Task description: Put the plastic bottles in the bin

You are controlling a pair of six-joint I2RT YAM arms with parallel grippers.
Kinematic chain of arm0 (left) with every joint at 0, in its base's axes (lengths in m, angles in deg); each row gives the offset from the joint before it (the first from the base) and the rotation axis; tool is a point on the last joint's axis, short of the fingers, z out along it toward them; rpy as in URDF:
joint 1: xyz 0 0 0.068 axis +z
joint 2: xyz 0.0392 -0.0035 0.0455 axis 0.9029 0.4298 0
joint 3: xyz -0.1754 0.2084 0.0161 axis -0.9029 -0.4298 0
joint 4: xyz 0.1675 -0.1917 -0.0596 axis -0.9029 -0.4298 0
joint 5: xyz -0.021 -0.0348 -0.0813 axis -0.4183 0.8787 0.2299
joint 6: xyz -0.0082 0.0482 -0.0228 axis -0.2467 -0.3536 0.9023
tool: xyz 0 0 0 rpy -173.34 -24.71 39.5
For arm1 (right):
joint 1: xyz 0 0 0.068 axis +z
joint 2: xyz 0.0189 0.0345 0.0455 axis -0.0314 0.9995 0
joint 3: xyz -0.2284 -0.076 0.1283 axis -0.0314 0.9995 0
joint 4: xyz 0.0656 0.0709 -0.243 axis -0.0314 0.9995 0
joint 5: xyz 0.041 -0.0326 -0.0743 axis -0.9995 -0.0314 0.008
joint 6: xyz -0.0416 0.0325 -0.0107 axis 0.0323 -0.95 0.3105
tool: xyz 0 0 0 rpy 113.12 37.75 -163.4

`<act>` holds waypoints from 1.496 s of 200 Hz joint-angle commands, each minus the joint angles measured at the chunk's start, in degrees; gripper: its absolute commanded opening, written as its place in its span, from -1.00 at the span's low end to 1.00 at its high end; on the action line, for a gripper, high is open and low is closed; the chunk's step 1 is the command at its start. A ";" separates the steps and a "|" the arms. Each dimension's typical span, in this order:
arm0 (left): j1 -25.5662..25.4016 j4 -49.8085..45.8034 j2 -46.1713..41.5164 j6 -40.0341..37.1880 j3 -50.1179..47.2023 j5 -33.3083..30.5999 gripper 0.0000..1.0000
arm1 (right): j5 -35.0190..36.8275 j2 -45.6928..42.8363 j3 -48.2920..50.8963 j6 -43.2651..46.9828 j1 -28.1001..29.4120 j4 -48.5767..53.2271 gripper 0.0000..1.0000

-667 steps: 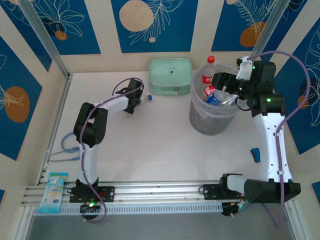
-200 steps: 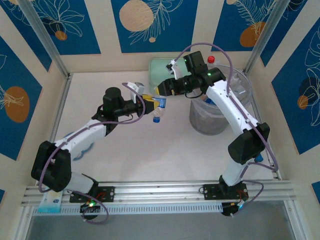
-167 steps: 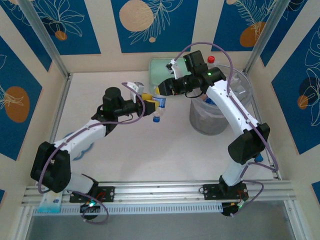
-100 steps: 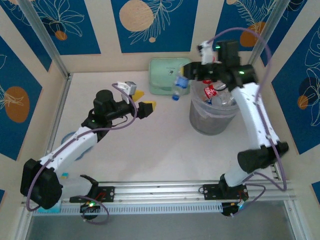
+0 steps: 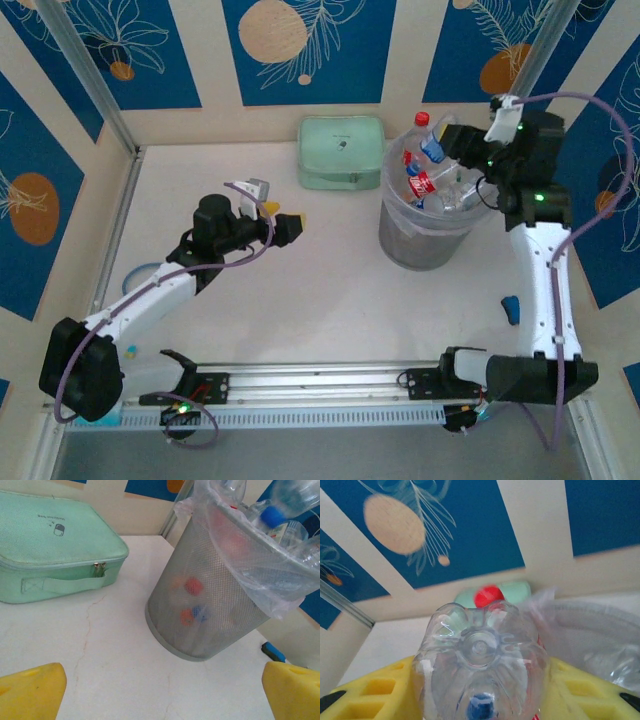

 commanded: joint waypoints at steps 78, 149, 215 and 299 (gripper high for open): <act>-0.22 -1.25 -0.62 -0.17 0.18 -2.00 0.96 | 3.31 -0.61 -1.75 -1.66 4.07 6.42 0.99; -0.22 0.76 1.26 1.10 0.20 -0.80 0.95 | 12.41 8.33 -14.19 4.38 7.48 18.59 0.21; -0.22 -3.89 -1.16 -0.34 0.46 -2.50 0.95 | 15.11 11.87 -7.73 2.73 13.12 15.41 -0.19; -0.22 -2.63 -0.85 0.40 1.15 -2.13 0.95 | 19.81 6.21 -13.87 2.75 -6.85 19.09 0.88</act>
